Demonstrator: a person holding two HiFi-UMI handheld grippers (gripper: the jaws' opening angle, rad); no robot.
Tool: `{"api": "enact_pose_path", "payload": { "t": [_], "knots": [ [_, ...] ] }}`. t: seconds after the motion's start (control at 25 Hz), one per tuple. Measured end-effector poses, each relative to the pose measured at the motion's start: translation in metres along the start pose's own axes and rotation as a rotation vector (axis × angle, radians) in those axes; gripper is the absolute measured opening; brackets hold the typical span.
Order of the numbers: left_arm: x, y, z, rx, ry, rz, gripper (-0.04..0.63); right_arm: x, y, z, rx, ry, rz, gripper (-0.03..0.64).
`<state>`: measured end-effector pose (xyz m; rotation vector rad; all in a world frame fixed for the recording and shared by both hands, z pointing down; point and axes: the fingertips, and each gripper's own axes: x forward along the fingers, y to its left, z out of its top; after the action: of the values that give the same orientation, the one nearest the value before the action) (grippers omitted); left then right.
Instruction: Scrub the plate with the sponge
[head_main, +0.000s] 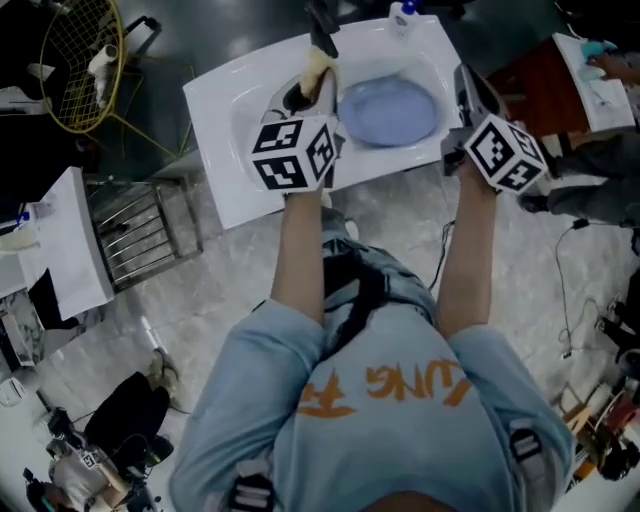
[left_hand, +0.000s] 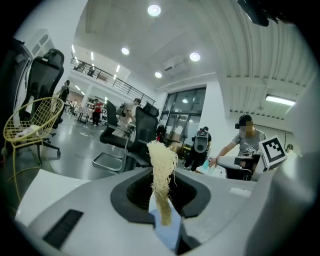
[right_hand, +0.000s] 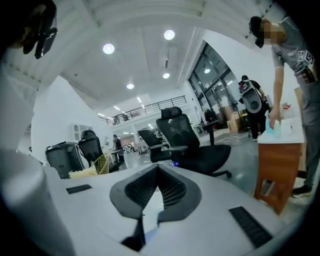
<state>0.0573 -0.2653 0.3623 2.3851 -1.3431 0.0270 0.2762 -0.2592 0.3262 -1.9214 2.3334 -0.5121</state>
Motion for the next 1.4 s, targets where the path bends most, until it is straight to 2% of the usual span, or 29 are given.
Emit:
{"api": "enact_pose_path", "payload": {
  "t": [0.2,0.36,0.52,0.68,1.0,1.2,1.4],
  "knots": [
    [-0.008,-0.012,0.054,0.065,-0.124,0.004,0.049,0.001,0.036,0.038,-0.071,-0.069,0.123,-0.002],
    [-0.014,-0.012,0.079,0.124,-0.183,0.043,0.049,0.003,0.052,0.045,-0.138,-0.076,0.155,0.0],
    [-0.014,-0.006,0.079,0.151,-0.177,0.082,0.049,0.006,0.057,0.032,-0.197,-0.041,0.161,-0.002],
    [-0.014,-0.001,0.08,0.17,-0.178,0.094,0.049,0.012,0.063,0.032,-0.216,-0.053,0.179,0.0],
    [-0.011,-0.021,0.091,0.199,-0.178,0.053,0.049,0.012,0.062,0.048,-0.258,-0.057,0.175,0.0],
    [-0.003,-0.016,0.078,0.215,-0.178,0.038,0.049,0.021,0.054,0.032,-0.267,-0.06,0.164,0.0],
    [-0.009,-0.013,0.085,0.203,-0.186,0.033,0.049,0.019,0.067,0.041,-0.317,-0.072,0.163,0.0]
  ]
}}
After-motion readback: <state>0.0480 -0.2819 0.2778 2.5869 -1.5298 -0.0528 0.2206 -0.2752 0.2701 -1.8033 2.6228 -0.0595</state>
